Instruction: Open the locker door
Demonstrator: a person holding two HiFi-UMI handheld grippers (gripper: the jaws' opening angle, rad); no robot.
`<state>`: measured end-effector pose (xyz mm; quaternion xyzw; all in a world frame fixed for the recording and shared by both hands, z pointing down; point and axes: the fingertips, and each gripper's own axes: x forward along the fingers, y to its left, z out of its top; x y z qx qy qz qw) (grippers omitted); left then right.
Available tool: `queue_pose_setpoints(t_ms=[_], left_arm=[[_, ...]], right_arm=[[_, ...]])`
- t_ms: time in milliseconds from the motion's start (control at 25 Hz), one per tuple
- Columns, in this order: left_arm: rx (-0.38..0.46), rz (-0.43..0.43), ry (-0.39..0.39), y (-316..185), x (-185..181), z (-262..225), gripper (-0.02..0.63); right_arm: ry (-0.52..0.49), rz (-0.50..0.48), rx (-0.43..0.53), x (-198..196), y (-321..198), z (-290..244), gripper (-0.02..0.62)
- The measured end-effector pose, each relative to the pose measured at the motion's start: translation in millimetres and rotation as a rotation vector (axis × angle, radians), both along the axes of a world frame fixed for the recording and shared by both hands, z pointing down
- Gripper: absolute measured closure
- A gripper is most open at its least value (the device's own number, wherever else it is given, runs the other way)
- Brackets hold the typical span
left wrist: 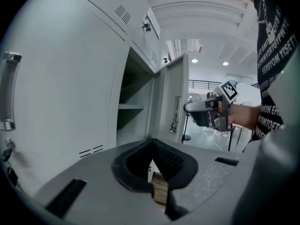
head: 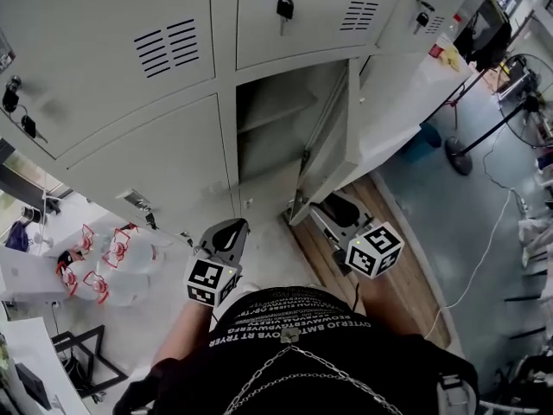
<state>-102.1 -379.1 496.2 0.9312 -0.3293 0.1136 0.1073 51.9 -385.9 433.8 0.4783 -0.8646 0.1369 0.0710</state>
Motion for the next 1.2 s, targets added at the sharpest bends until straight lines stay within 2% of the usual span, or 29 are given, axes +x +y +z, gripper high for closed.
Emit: queue_pose_setpoints(t_ms=[240, 360, 520, 760, 960, 1200], left_arm=[[0.025, 0.056, -0.026, 8.9, 44.5, -11.9, 0.601], [0.058, 0.058, -0.029, 11.4, 63.9, -24.2, 0.601], [0.085, 0.022, -0.008, 17.8, 82.2, -35.8, 0.601], [0.080, -0.046, -0.052, 30.2, 99.5, -36.5, 0.601], [0.063, -0.126, -0.069, 45.0, 109.6, -34.8, 0.601], [0.062, -0.221, -0.077, 70.5, 118.4, -33.8, 0.601]], right_arm=[[-0.016, 0.025, -0.017, 37.6, 15.7, 1.3, 0.387], [-0.024, 0.030, -0.013, 58.2, 21.6, 0.3, 0.388], [-0.024, 0.009, -0.011, 82.6, 27.9, 1.3, 0.399], [-0.062, -0.069, -0.025, 104.7, 29.2, 3.2, 0.397], [-0.080, -0.146, -0.032, 111.1, 27.7, 4.4, 0.396], [-0.039, -0.252, 0.000, 113.1, 37.8, 3.8, 0.443]])
